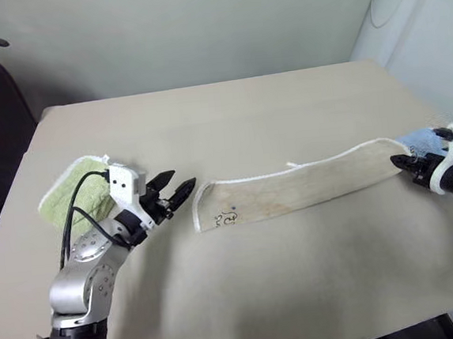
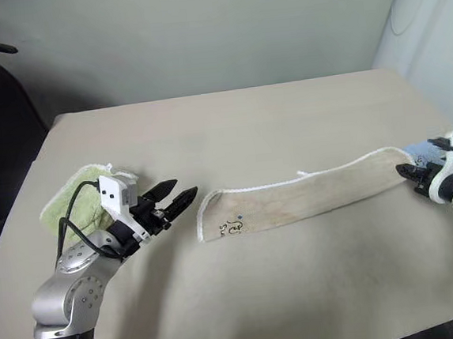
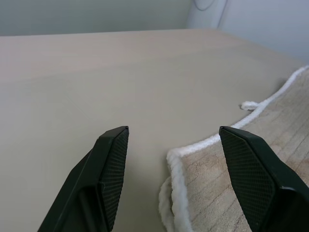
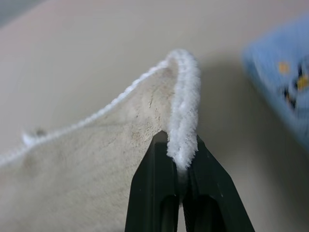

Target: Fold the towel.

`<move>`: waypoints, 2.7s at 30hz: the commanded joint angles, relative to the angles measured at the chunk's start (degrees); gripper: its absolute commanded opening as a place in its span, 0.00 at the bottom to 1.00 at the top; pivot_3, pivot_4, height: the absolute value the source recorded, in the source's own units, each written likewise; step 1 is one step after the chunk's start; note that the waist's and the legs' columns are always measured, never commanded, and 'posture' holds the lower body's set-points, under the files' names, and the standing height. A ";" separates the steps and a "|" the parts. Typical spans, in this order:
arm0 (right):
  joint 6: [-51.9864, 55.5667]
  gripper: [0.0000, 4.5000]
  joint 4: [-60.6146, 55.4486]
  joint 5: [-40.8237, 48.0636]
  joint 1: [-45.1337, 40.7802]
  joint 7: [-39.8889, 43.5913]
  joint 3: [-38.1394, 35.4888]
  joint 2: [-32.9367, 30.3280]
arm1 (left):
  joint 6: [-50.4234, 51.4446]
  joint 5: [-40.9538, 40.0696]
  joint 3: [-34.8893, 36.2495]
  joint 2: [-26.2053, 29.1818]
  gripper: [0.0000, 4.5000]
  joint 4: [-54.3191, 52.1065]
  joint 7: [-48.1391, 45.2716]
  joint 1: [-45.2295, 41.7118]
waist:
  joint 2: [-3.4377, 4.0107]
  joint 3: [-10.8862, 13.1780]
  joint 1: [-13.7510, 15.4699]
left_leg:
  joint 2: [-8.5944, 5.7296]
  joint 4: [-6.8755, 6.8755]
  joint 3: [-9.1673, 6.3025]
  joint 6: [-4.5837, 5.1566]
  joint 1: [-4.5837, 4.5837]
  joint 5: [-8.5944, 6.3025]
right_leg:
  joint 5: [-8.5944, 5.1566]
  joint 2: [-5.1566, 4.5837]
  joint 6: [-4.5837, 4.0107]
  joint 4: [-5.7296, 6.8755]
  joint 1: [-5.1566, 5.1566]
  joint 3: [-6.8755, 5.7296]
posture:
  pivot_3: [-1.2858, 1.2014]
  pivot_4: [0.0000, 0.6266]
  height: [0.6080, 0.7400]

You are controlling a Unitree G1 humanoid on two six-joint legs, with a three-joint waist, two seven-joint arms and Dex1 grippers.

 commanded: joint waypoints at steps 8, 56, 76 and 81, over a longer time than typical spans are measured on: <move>-17.76 0.00 -20.60 -17.61 -3.96 14.55 27.22 -2.06 | -1.48 0.98 -0.98 -1.11 0.72 -0.92 -0.19 -1.56 | 0.00 0.00 -0.27 | 0.02 0.04 -0.03 -0.02 -0.02 -0.03 | -0.03 0.06 0.05 -0.02 0.00 0.02 | 0.52 0.24 1.00; -32.60 0.00 10.84 -16.65 -7.95 15.23 18.18 19.37 | 24.01 -43.17 12.53 -2.50 0.99 -15.54 18.50 17.54 | -0.30 0.02 -0.18 | 0.08 0.04 -0.04 -0.17 0.41 -0.02 | -0.06 0.03 -0.26 0.02 0.38 -0.05 | 0.52 0.24 1.00; -34.36 0.00 7.73 -13.55 -10.63 12.66 11.29 22.59 | 19.11 -59.00 -0.50 -4.80 0.99 -0.50 53.17 8.23 | 0.01 0.18 0.74 | 0.06 -0.08 -0.06 -1.03 0.45 0.34 | -0.14 0.09 -0.43 0.13 0.36 -0.17 | 0.52 0.24 1.00; -34.43 0.00 7.22 -13.45 -10.29 11.57 10.43 22.54 | 19.55 -58.00 -1.01 -5.16 0.99 1.21 54.34 6.92 | 0.04 0.18 0.98 | 0.02 -0.07 -0.09 -0.85 0.64 0.33 | -0.11 0.09 -0.52 0.13 0.59 -0.17 | 0.52 0.24 1.00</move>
